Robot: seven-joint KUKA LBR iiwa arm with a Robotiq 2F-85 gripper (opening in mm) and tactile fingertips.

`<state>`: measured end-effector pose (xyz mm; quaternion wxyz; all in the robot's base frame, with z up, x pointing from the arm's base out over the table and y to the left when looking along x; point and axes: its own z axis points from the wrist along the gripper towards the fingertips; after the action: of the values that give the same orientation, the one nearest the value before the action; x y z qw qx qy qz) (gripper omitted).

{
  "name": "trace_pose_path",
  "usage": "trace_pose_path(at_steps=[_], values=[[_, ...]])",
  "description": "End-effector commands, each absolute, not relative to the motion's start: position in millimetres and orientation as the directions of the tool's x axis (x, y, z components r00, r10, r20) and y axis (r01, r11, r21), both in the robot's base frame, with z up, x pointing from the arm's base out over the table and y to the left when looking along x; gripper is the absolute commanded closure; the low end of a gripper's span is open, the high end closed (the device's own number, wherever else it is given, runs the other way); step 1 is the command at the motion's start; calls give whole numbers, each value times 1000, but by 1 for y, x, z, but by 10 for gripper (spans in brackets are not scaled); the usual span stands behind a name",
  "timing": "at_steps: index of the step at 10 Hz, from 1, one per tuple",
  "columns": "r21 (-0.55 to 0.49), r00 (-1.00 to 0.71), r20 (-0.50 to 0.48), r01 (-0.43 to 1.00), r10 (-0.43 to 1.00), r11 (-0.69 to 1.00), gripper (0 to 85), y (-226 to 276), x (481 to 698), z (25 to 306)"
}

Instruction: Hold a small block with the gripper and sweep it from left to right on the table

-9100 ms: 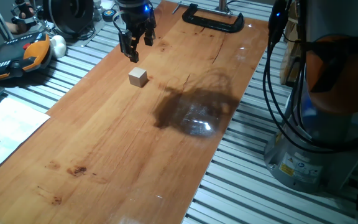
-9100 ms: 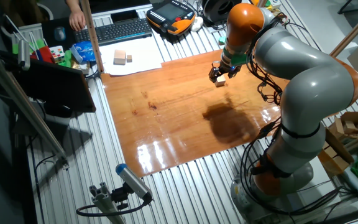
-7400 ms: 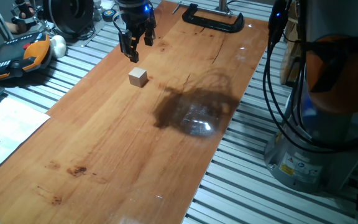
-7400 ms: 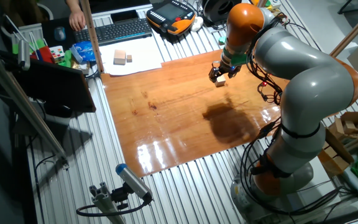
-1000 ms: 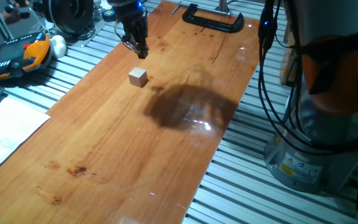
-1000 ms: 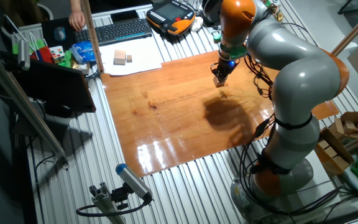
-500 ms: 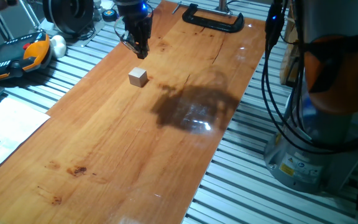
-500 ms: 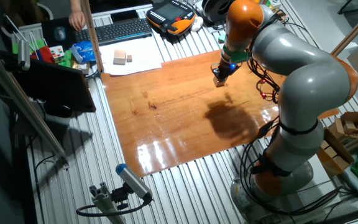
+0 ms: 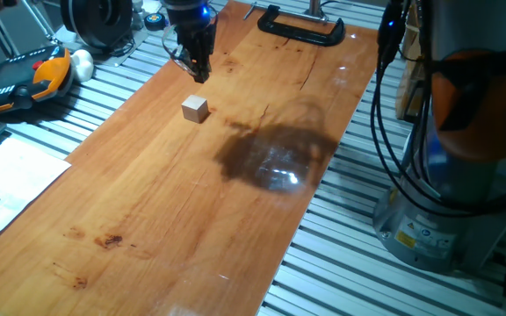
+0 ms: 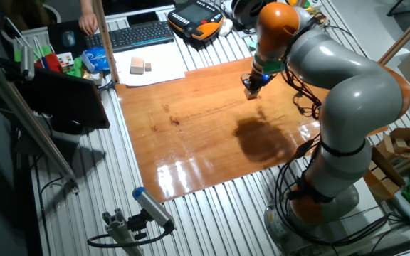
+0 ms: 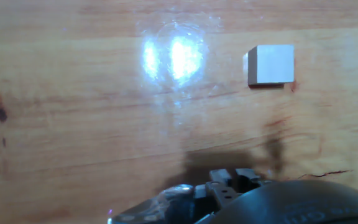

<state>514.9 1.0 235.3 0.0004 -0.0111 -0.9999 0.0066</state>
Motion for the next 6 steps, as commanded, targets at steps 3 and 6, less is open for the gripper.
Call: trace_pose_path(at_steps=[3,6], values=[[-33,-999,-27,26,25,999,507,-1,522,228],[-38,-998,-51,33,31,999,453,-3,539,212]])
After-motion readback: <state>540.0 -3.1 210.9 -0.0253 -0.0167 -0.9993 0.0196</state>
